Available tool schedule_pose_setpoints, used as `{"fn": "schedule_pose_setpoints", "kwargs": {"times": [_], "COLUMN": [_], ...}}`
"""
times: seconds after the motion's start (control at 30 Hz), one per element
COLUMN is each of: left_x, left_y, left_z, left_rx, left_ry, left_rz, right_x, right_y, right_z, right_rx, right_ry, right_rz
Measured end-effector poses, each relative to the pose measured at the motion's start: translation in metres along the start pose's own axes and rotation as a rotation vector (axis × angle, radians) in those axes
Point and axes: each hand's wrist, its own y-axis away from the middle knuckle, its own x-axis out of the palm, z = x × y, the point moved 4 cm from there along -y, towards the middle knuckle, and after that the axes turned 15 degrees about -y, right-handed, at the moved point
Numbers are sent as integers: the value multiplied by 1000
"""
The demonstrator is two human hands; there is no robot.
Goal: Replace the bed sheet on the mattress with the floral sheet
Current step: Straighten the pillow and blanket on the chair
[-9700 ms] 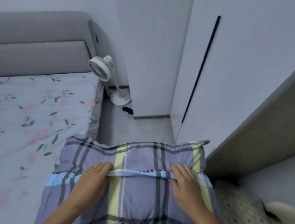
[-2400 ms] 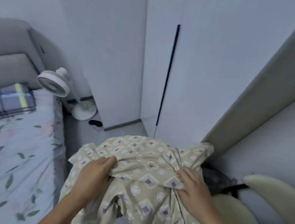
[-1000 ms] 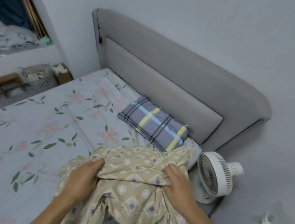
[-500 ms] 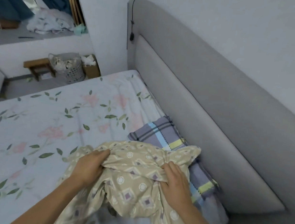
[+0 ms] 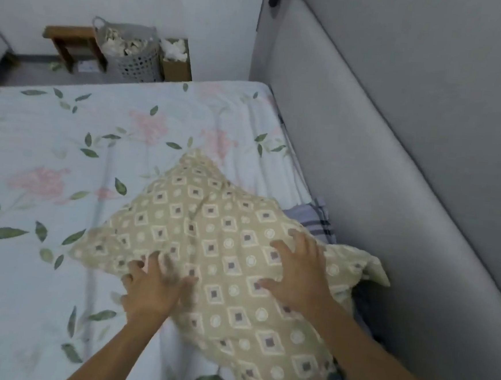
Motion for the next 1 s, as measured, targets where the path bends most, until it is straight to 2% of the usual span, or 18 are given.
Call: {"fn": "schedule_pose_setpoints", "kwargs": {"times": [0.07,0.1,0.13,0.2,0.3,0.37,0.47,0.63,0.7,0.77,0.83,0.9,0.93,1.0], "left_x": [40,60,72,79,72,55,12,-94,-133,-155,-151,-116,-87,-22], "left_y": [4,6,8,2,-13,-27,-48,-111,-151,-190,-220,-240,-246,-252], "left_z": [26,30,24,1,-38,-60,-94,-161,-195,-228,-252,-259,-257,-248], "left_rx": [-261,-318,-318,-227,-150,-122,13,305,432,538,500,419,415,439], "left_ry": [369,599,778,948,885,880,890,763,733,643,483,224,103,-63], "left_rz": [225,333,395,341,138,-9,-138,-400,-460,-437,-335,-144,-28,141], "right_x": [16,23,30,41,48,45,24,-43,-71,-87,-90,-68,-48,2], "right_y": [-37,-52,-64,-83,-94,-98,-110,-162,-196,-238,-276,-304,-315,-330], "right_z": [-3,-6,-12,-23,-28,-23,-11,16,22,13,-5,-19,-28,-60], "right_rx": [28,34,48,60,-20,-156,-313,-311,-263,-94,73,21,-26,17], "right_ry": [53,76,73,49,28,24,-12,-57,-78,-97,34,117,90,13], "right_rz": [102,139,170,208,147,37,-139,-458,-530,-468,-412,-327,-218,100]}}
